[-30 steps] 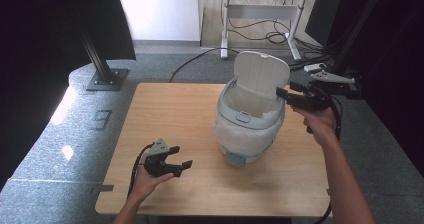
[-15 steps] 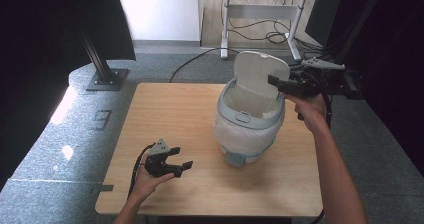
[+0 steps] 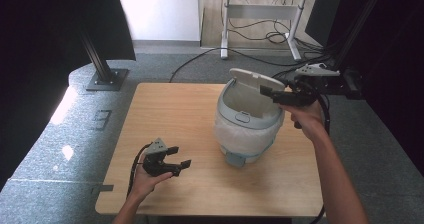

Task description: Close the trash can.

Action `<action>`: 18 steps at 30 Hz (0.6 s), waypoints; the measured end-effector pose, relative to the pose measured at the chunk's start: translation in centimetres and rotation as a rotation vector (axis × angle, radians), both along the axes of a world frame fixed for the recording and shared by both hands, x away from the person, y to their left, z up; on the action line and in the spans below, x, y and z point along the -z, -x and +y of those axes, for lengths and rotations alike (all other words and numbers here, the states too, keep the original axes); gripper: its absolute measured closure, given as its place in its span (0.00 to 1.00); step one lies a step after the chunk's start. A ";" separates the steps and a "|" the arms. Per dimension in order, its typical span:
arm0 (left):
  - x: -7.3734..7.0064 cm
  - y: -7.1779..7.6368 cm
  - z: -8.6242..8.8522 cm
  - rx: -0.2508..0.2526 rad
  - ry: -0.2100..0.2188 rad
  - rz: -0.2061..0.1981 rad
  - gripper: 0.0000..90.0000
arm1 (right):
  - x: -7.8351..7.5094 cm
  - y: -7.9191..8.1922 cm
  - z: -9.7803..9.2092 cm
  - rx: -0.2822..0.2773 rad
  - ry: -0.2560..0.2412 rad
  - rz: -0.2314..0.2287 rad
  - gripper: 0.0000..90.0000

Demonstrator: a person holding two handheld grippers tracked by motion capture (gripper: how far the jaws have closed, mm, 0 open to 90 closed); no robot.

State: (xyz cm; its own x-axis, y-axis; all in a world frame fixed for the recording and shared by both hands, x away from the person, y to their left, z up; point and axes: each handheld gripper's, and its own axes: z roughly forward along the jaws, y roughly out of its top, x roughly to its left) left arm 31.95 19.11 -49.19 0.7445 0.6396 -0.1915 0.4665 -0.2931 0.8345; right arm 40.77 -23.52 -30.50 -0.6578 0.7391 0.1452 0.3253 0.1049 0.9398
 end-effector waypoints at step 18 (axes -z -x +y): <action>0.0 0.0 0.2 -0.011 -0.005 0.010 0.24 | 1.9 1.3 2.6 -0.029 0.033 0.039 0.14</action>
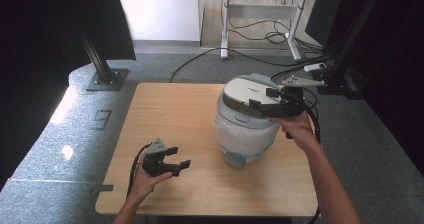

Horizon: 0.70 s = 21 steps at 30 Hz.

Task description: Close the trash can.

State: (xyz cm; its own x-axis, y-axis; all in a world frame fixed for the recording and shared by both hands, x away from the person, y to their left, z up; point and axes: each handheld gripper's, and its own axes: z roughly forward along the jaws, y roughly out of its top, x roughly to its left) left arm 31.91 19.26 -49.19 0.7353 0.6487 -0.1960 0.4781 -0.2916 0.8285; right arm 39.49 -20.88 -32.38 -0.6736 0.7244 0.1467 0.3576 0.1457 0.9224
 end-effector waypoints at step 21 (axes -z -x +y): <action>0.4 -0.1 -0.2 0.007 -0.013 0.012 0.24 | 1.1 0.7 2.8 0.132 0.178 -0.027 0.15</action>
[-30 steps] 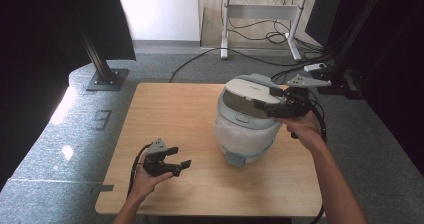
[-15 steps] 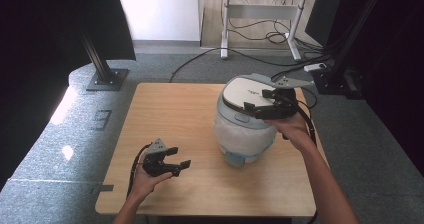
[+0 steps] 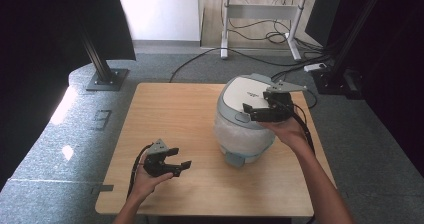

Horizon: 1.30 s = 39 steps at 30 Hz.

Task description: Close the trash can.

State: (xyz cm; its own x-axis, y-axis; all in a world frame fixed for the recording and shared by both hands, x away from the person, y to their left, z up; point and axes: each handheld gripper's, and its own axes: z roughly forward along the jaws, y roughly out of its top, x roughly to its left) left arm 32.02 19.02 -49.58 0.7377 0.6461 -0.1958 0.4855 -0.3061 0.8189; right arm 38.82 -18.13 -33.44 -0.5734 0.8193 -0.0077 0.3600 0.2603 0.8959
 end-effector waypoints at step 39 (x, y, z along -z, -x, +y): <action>-0.1 0.1 1.0 -0.034 -0.007 -0.021 0.24 | 7.6 12.0 -11.4 0.031 -0.149 -0.129 0.23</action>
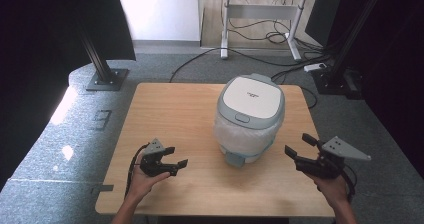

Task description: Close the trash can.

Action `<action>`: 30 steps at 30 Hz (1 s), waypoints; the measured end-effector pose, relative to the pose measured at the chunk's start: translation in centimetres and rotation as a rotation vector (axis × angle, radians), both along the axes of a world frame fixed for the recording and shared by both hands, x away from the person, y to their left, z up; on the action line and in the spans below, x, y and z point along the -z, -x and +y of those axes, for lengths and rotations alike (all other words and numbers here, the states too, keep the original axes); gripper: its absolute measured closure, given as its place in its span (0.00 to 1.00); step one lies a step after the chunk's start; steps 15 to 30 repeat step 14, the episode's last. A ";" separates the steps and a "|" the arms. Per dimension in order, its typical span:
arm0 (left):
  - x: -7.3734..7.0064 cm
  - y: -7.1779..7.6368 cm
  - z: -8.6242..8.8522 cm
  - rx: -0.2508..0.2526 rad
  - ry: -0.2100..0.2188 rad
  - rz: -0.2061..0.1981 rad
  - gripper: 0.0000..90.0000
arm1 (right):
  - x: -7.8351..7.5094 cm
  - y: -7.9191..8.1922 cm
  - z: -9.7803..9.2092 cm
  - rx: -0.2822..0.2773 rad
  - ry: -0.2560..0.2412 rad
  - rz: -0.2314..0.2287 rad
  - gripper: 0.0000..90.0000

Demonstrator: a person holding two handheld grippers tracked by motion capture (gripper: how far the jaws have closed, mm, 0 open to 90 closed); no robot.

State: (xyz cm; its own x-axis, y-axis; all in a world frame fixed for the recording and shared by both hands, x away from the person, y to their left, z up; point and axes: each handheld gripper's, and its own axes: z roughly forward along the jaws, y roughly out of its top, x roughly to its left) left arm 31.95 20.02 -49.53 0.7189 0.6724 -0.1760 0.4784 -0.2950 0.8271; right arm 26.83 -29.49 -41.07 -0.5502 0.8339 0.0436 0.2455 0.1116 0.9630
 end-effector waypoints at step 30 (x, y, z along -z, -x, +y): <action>0.0 0.0 0.2 -0.007 -0.002 -0.006 0.25 | 5.6 0.4 -1.0 0.026 0.030 0.073 0.23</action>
